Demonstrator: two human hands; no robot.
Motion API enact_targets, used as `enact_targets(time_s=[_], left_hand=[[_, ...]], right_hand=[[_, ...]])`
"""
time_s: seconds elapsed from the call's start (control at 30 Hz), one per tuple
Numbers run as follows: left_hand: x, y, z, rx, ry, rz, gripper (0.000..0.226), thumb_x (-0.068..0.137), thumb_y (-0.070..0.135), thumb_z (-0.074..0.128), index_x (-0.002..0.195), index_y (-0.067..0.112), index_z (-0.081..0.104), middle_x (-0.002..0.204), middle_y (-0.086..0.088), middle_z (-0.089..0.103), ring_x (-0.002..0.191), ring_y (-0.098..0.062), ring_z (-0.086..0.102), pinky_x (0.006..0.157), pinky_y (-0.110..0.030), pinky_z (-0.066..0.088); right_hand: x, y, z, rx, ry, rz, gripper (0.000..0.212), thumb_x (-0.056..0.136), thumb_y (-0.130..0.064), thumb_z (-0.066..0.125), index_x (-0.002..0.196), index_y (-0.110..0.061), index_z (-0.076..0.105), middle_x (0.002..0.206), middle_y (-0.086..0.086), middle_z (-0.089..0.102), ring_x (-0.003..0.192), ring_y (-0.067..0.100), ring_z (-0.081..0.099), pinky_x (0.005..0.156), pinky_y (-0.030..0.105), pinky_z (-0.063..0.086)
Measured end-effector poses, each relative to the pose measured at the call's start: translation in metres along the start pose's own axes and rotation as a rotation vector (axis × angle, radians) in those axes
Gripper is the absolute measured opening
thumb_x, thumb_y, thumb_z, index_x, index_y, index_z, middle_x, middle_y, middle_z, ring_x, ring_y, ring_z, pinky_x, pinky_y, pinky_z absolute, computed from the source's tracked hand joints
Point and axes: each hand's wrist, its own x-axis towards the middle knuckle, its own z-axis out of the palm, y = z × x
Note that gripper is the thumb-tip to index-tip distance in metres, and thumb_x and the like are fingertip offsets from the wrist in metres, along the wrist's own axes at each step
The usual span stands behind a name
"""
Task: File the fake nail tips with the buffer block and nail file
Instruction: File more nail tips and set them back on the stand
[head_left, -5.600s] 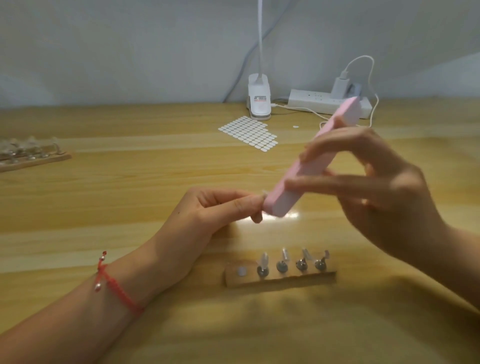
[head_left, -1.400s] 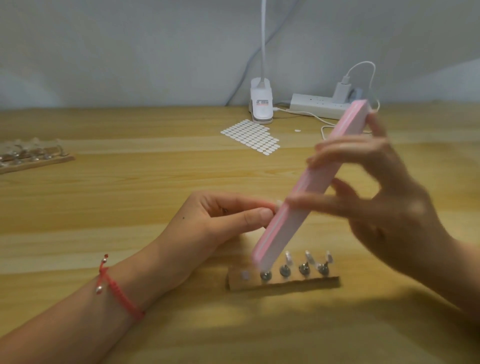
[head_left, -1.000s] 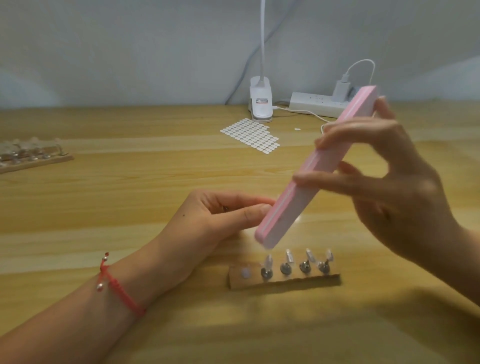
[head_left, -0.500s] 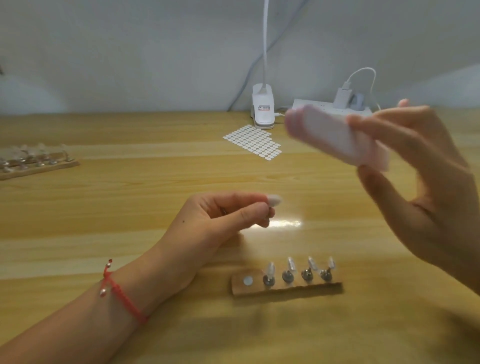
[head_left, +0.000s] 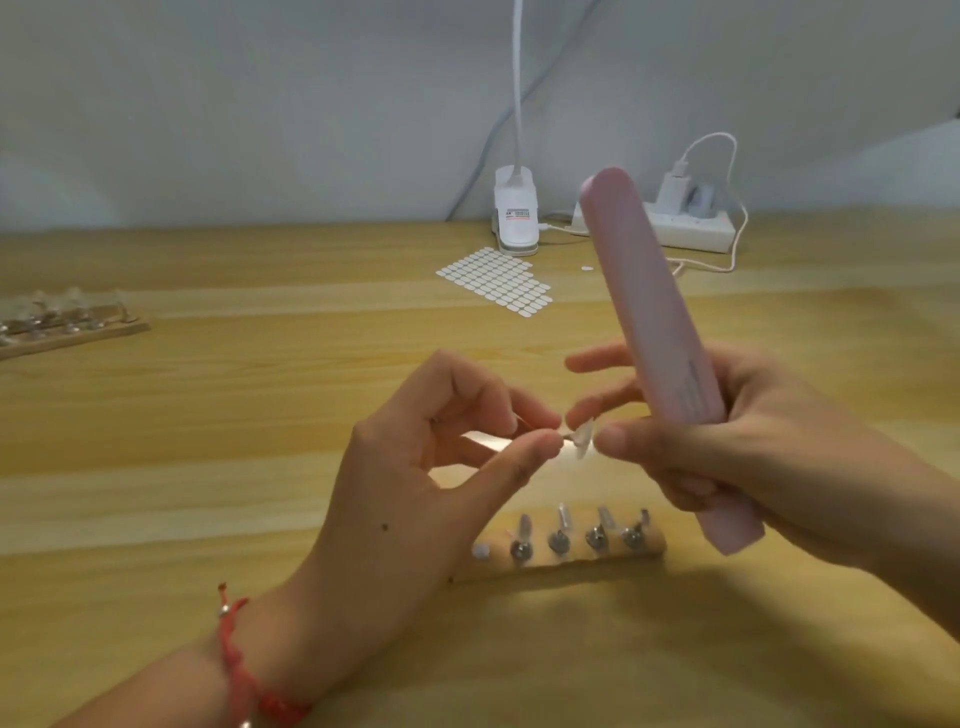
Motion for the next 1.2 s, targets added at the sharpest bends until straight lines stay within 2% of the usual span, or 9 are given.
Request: enact_targets(time_s=[0.17,0.33,0.43,0.63,0.87,1.0,1.1,1.2], left_hand=[[-0.003,0.003,0.001,0.048,-0.012,0.046,0.024,0.08,0.017,0.073,0.079,0.019,0.049,0.089,0.007,0.071,0.082,-0.012,0.071,0.065,-0.022,0.057],[-0.004,0.007,0.001,0.118,-0.019,0.146,0.024,0.08,0.014,0.072,0.078,0.021,0.049,0.089,0.007,0.068,0.084,-0.01,0.069,0.071,-0.016,0.053],[-0.004,0.007,0.002,0.156,-0.029,0.188,0.021,0.082,0.015,0.069,0.077,0.019,0.049,0.089,0.007,0.067,0.085,-0.012,0.068,0.073,-0.017,0.052],[-0.003,0.004,0.001,0.249,-0.037,0.306,0.029,0.083,0.008,0.07,0.071,0.015,0.044,0.088,-0.003,0.067,0.084,-0.013,0.067,0.073,-0.025,0.053],[-0.003,0.0,0.002,0.318,-0.019,0.361,0.033,0.08,0.004,0.072,0.07,0.012,0.043,0.087,0.0,0.066,0.083,-0.01,0.066,0.077,-0.02,0.049],[-0.002,-0.004,0.0,0.373,0.001,0.366,0.033,0.081,0.007,0.075,0.071,0.013,0.044,0.085,0.005,0.066,0.085,-0.008,0.066,0.094,-0.031,0.049],[-0.002,-0.004,-0.001,0.373,0.016,0.355,0.032,0.081,0.01,0.074,0.072,0.014,0.044,0.085,0.007,0.066,0.084,-0.014,0.066,0.091,-0.037,0.05],[-0.003,-0.004,-0.001,0.354,0.006,0.359,0.03,0.083,0.012,0.072,0.073,0.016,0.044,0.086,0.008,0.067,0.085,-0.014,0.066,0.092,-0.038,0.049]], right_hand=[[-0.001,-0.001,0.0,0.029,-0.019,0.027,0.034,0.061,-0.026,0.091,0.091,-0.031,0.076,0.083,0.001,0.073,0.042,0.007,0.042,0.043,0.018,0.04],[-0.002,0.0,0.001,0.111,-0.085,0.067,0.027,0.062,-0.024,0.087,0.086,-0.031,0.076,0.076,-0.003,0.07,0.041,0.005,0.042,0.043,0.017,0.039],[-0.002,0.002,0.003,0.202,-0.114,0.089,0.025,0.067,-0.018,0.089,0.085,-0.03,0.076,0.077,-0.002,0.069,0.04,0.005,0.04,0.041,0.017,0.038],[-0.002,0.003,0.007,0.401,-0.136,0.168,0.022,0.063,-0.015,0.078,0.082,-0.028,0.074,0.067,-0.006,0.062,0.039,0.002,0.039,0.039,0.014,0.034],[-0.005,0.001,0.011,0.412,-0.113,0.148,0.018,0.071,-0.011,0.075,0.082,-0.025,0.071,0.063,-0.005,0.06,0.037,0.002,0.038,0.038,0.014,0.034],[-0.006,0.003,0.015,0.351,-0.053,0.089,0.018,0.077,-0.008,0.076,0.08,-0.025,0.07,0.063,-0.006,0.059,0.038,0.004,0.037,0.039,0.016,0.034],[-0.006,0.003,0.016,0.283,-0.022,0.017,0.016,0.07,-0.012,0.077,0.076,-0.024,0.069,0.076,0.002,0.059,0.039,0.006,0.037,0.04,0.017,0.035],[-0.006,0.002,0.016,0.243,-0.01,-0.002,0.015,0.068,-0.015,0.077,0.076,-0.025,0.069,0.08,0.002,0.06,0.039,0.006,0.037,0.04,0.018,0.035]])
